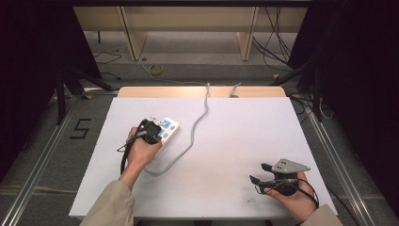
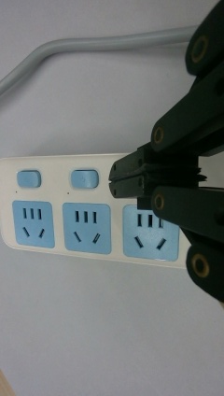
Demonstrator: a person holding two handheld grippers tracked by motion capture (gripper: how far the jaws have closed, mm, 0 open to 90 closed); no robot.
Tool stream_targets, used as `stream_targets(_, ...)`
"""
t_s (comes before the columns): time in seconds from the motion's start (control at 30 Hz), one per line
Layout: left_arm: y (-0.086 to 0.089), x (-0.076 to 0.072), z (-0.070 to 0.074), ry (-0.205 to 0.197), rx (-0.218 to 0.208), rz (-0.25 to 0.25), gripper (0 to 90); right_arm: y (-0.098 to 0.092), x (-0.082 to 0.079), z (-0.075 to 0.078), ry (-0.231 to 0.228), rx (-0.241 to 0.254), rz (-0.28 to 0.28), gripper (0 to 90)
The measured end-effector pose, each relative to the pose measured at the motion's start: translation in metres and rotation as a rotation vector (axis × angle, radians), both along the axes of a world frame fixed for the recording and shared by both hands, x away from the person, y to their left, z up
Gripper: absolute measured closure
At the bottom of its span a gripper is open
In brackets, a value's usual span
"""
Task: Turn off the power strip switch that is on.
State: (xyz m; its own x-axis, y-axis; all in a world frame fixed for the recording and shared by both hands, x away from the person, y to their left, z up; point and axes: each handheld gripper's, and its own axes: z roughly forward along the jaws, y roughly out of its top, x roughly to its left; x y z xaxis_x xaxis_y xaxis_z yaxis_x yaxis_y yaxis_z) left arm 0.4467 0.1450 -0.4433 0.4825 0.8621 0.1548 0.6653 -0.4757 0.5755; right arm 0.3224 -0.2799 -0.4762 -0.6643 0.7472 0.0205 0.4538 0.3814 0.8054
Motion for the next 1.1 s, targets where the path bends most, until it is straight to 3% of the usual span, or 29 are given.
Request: stream_targets(1.1,-0.0008,0.0035,-0.0059,0.015,0.021,-0.01,89.6,0.0001,-0.0005,0.0002,0.0,-0.005,0.001,33.7)
